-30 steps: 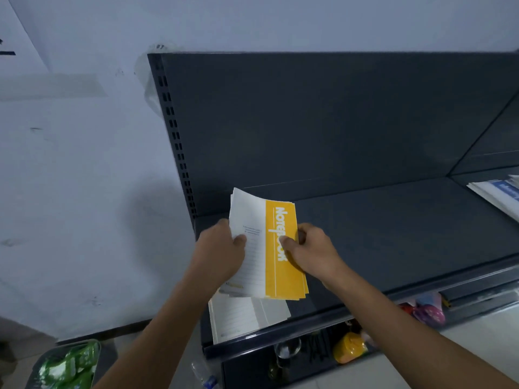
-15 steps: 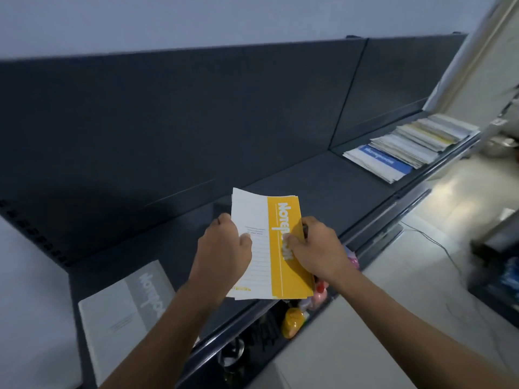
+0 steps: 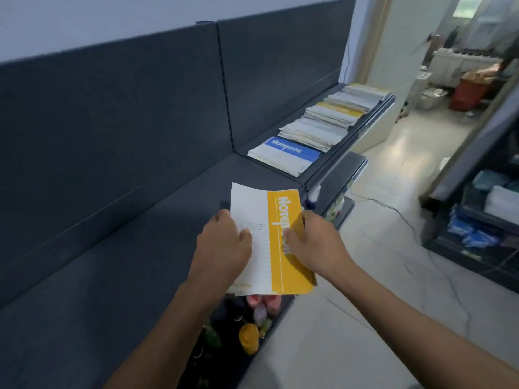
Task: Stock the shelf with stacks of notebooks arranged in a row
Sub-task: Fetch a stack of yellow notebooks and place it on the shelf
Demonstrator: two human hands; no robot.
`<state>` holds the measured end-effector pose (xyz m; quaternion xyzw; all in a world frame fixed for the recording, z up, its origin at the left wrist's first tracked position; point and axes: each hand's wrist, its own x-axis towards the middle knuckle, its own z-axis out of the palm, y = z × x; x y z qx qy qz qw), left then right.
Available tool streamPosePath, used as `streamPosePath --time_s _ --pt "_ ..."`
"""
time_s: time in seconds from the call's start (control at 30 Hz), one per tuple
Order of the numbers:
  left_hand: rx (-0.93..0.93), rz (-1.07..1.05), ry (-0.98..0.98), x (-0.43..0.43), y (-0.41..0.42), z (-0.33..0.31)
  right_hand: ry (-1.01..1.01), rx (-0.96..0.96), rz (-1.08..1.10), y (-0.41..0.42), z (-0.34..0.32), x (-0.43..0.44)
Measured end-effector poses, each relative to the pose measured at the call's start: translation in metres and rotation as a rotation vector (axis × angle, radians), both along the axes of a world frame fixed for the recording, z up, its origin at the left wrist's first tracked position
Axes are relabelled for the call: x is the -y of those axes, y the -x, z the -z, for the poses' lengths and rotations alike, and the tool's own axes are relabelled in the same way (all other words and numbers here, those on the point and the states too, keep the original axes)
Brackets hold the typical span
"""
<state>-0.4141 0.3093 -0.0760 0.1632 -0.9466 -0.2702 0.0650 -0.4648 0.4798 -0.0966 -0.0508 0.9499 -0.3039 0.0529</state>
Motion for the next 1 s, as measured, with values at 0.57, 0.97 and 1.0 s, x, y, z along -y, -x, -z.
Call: streamPosePath --time_s 0.57,0.97,1.0 --pt "-0.026 0.222 -0.028 -0.152 0.201 0.004 -0.002 0.018 0.244 0.158 -0.003 -0.162" --pt "-0.059 0.388 0.017 -0.229 0.374 0.014 -0.05 0.017 0.379 0.301 -0.008 -0.24" --pt "-0.053 0.397 0.02 -0.237 0.386 0.014 -0.046 0.019 0.388 0.31 -0.007 -0.25"
